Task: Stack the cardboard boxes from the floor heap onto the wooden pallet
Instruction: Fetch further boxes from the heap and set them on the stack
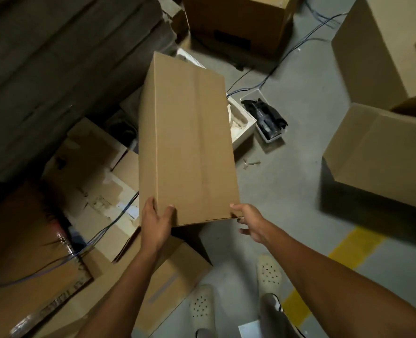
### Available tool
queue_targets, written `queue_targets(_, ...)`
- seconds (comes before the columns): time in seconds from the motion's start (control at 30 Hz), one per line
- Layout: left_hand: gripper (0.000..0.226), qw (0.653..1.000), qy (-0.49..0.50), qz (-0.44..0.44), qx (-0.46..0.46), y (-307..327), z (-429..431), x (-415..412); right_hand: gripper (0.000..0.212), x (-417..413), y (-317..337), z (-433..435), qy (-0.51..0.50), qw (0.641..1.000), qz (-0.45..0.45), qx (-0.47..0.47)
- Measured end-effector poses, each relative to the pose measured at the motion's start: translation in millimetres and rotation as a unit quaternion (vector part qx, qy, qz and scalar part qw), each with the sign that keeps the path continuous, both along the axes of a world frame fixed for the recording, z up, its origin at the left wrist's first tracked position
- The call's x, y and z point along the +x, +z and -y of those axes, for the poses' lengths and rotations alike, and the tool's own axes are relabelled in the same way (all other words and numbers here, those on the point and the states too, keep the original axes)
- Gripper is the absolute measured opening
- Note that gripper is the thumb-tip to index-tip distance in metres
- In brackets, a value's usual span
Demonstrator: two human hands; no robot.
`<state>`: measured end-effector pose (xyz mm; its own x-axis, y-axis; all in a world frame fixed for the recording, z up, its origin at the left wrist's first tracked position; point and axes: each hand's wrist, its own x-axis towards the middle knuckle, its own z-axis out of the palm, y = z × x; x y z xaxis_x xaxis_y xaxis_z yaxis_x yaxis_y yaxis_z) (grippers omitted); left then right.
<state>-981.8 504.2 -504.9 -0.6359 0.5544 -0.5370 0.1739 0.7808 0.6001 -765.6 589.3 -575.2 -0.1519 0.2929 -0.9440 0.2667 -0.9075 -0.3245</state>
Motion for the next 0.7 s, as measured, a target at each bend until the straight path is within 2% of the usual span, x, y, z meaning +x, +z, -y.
queue_targets(0.07,0.056,0.999,0.016,0.031,0.008,16.2,1.9,-8.0,0.032,-2.7,17.0,4.2,-0.022,0.999,0.001,0.026)
queue_targets(0.2,0.045,0.994,0.053,0.097,0.025,66.9,10.4,-21.7,0.035,-3.7,78.2,10.6,-0.002,0.981,0.052,0.186)
queue_targets(0.27,0.042,0.988,0.087,0.122,0.047,101.0,17.3,-23.0,0.04,-3.9,123.1,13.7,0.009,0.964,0.046,0.26)
queue_targets(0.33,0.037,0.977,0.129,0.144,0.09,148.0,24.9,-20.3,0.057,-4.5,183.1,18.3,0.018,0.952,0.023,0.306)
queue_targets(0.4,0.036,0.963,0.151,0.169,0.148,194.7,31.2,-17.4,0.087,-4.1,236.6,27.4,0.032,0.94,0.011,0.339)
queue_targets(0.43,0.038,0.955,0.153,0.184,0.176,218.1,32.8,-16.8,0.093,-1.8,263.1,33.3,0.03,0.936,0.005,0.35)
queue_targets(0.47,0.039,0.948,0.146,0.197,0.202,240.4,36.1,-18.6,0.089,2.0,288.2,41.0,0.017,0.933,-0.004,0.36)
queue_targets(0.53,0.034,0.938,0.099,0.225,0.244,283.2,42.5,-27.4,0.068,12.4,340.3,60.3,-0.034,0.925,-0.033,0.378)
queue_targets(0.6,0.037,0.934,0.003,0.248,0.259,323.7,51.8,-35.5,0.053,27.4,390.0,84.2,-0.088,0.913,-0.05,0.396)
queue_targets(0.63,0.043,0.93,-0.041,0.254,0.263,342.1,57.4,-39.1,0.054,35.3,410.7,98.0,-0.106,0.907,-0.053,0.405)
queue_targets(0.7,0.058,0.918,-0.109,0.268,0.273,375.9,66.0,-38.5,0.069,47.0,448.8,129.4,-0.124,0.901,-0.049,0.413)
